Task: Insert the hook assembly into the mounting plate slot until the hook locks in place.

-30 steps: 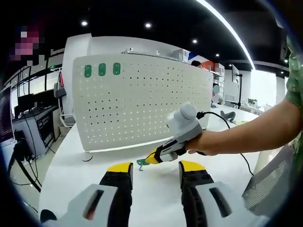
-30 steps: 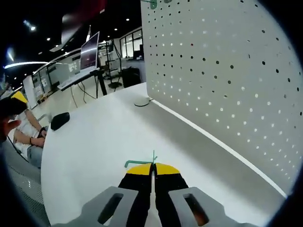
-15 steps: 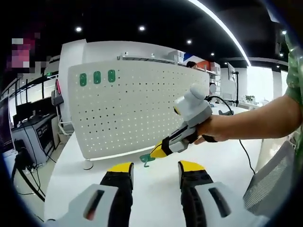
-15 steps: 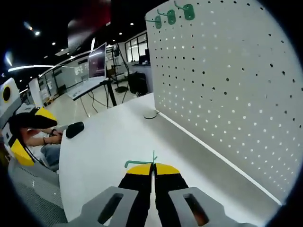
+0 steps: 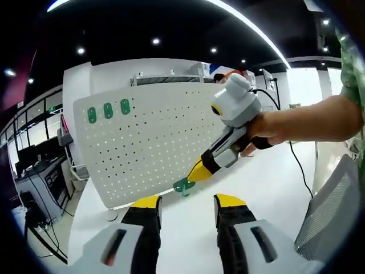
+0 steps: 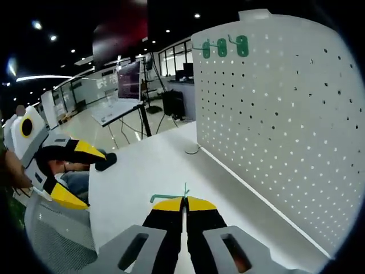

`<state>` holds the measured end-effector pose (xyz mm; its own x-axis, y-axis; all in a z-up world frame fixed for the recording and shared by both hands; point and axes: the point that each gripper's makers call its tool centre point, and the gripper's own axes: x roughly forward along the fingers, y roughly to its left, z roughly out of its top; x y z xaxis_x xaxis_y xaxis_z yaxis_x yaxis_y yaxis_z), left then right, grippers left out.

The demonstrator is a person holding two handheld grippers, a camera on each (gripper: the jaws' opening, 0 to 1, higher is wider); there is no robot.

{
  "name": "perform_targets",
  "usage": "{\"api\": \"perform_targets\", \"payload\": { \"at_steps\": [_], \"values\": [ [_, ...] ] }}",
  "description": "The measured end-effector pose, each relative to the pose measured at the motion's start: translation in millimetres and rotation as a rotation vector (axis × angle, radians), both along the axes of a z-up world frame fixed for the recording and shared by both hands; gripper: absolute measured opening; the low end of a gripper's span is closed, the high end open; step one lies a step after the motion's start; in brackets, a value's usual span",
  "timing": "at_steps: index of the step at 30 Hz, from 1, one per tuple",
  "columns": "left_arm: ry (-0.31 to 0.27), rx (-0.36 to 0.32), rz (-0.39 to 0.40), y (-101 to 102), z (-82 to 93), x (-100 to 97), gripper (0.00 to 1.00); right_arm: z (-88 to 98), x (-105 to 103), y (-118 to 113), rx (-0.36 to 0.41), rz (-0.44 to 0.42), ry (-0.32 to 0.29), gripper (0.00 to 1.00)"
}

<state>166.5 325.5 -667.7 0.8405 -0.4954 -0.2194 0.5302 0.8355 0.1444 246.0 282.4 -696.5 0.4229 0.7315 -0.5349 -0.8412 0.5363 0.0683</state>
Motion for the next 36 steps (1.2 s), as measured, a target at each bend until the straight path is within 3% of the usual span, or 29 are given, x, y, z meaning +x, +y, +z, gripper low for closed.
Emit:
{"api": "perform_targets", "payload": {
  "at_steps": [11, 19, 25, 30, 36],
  "values": [
    [-0.039, 0.066, -0.046, -11, 3.5, 2.5, 0.37, 29.7, -22, -3, -0.029, 0.037, -0.037, 0.0],
    [-0.1, 0.163, -0.096, -20, 9.7, 3.1, 0.35, 38.0, -39, -2, -0.044, 0.068, -0.027, 0.0],
    [-0.116, 0.192, -0.112, -23, 10.1, 0.6, 0.35, 43.0, -48, 0, -0.054, 0.088, -0.03, 0.0],
    [-0.161, 0.263, -0.138, -26, 9.7, -3.5, 0.29, 43.3, -55, 2, -0.061, 0.107, -0.014, 0.0],
    [-0.181, 0.296, -0.155, -28, 9.7, -5.5, 0.25, 42.4, -62, 5, -0.067, 0.125, 0.0, 0.0]
  ]
}}
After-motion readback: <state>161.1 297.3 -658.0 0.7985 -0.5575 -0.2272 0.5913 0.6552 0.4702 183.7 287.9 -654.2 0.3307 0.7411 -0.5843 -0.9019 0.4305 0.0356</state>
